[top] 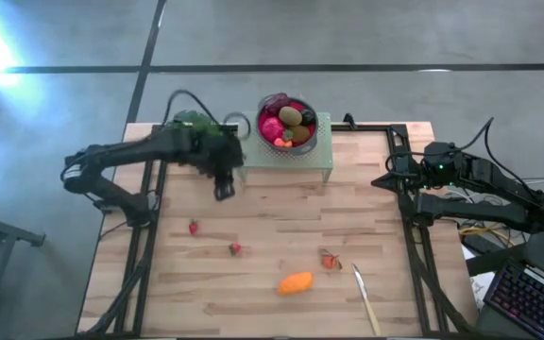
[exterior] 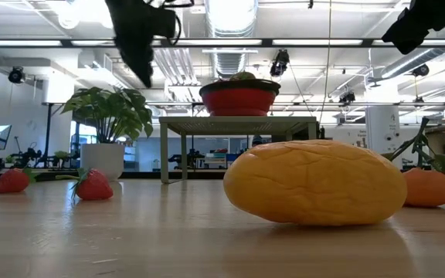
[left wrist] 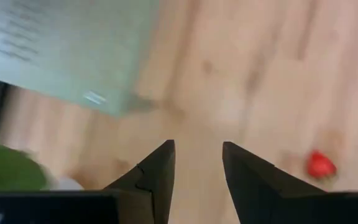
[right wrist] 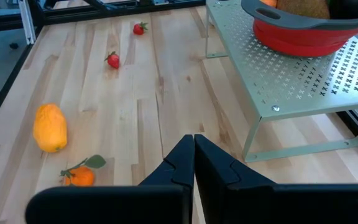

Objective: Pick & Place Fruit
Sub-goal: Put the strawberry into the red strainer bowl on the shelf

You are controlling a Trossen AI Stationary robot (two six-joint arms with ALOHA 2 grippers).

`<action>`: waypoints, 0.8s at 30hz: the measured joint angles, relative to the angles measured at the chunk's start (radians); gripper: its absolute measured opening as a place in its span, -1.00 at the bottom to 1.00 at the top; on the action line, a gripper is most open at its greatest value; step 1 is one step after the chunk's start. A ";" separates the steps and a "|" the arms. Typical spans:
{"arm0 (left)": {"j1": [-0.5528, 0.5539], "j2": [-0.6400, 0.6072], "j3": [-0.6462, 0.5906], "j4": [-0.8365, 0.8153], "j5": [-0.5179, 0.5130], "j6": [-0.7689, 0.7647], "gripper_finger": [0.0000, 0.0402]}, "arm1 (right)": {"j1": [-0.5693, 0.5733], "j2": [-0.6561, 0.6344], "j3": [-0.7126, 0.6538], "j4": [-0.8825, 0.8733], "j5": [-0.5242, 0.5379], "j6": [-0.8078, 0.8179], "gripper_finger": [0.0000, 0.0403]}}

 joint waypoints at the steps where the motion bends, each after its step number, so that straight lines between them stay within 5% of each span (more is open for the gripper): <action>1: -0.033 -0.004 -0.012 -0.018 -0.001 -0.028 -0.30 | 0.000 0.000 0.000 0.000 0.000 0.000 -0.96; 14: -0.388 -0.013 -0.105 -0.242 -0.003 -0.441 -0.30 | 0.000 0.000 0.000 0.000 0.000 0.000 -0.96; 24: -0.468 -0.019 -0.233 -0.255 -0.065 -0.790 -0.30 | 0.000 0.000 0.000 0.000 0.000 0.000 -0.96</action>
